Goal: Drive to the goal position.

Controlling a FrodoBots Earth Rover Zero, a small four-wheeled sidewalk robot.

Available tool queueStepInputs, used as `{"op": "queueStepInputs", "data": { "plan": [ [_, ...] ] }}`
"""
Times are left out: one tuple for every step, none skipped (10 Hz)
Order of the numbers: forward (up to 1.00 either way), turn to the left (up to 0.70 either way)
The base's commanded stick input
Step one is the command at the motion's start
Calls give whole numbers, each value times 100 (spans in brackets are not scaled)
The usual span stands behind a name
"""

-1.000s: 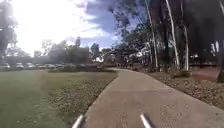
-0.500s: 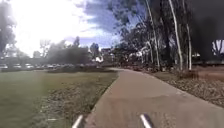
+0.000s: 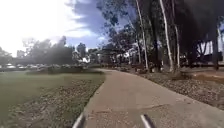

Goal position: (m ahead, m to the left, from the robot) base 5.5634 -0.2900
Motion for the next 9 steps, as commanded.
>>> {"op": "queueStepInputs", "data": {
  "plan": [
    [100,-8],
    [100,-24],
    [100,-40],
    [100,-40],
    [100,-40],
    [100,0],
    [100,0],
    [100,0],
    [100,0]
  ]
}}
